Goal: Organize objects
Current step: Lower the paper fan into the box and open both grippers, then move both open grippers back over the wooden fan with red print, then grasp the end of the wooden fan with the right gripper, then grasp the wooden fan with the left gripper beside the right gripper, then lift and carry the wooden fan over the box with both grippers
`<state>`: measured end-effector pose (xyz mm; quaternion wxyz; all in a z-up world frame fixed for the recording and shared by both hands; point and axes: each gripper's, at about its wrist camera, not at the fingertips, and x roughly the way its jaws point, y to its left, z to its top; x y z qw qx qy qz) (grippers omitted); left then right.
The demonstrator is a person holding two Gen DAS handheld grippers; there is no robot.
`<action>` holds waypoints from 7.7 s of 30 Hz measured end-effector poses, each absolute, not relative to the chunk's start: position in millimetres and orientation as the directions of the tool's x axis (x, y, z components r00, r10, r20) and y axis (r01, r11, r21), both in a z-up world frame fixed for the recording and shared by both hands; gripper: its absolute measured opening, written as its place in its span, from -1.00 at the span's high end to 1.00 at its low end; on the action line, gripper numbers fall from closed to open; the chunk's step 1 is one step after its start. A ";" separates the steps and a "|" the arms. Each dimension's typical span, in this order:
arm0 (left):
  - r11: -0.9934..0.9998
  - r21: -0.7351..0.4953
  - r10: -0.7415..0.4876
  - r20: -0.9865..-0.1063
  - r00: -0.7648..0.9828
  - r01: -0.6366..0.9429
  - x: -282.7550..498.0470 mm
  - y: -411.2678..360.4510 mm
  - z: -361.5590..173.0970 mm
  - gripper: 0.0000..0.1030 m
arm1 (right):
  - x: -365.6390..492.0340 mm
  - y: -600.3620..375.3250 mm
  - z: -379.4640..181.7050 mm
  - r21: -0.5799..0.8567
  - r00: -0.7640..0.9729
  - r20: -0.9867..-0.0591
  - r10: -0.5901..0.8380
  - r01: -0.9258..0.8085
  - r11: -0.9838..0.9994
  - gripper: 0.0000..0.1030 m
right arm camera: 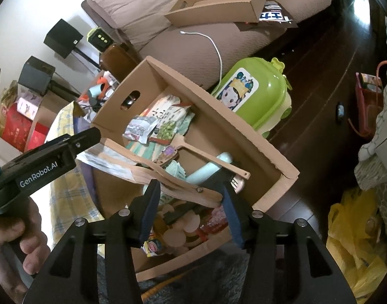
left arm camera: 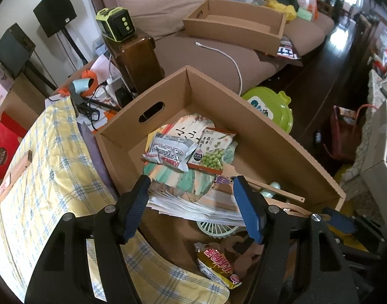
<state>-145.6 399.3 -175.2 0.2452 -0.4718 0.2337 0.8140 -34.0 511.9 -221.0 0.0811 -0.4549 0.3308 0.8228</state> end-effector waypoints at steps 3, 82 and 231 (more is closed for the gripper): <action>-0.776 0.143 0.179 -0.885 -0.430 -0.615 -147.3 397.2 -175.3 -0.23 | -33.5 513.3 -221.4 0.481 -0.577 -0.798 -0.174 -0.437 -0.760 -0.02; -0.999 0.031 -0.047 -0.709 -0.703 0.036 -200.4 -86.1 -88.4 -0.42 | -318.6 151.0 -135.6 -0.035 -0.454 -0.871 -0.187 0.437 -0.899 -0.42; -0.977 -0.139 0.207 -0.813 -0.545 -0.164 -180.2 -26.6 -99.3 -0.40 | -135.8 221.4 -118.9 0.161 -0.618 -0.775 -0.134 0.012 -0.987 -0.19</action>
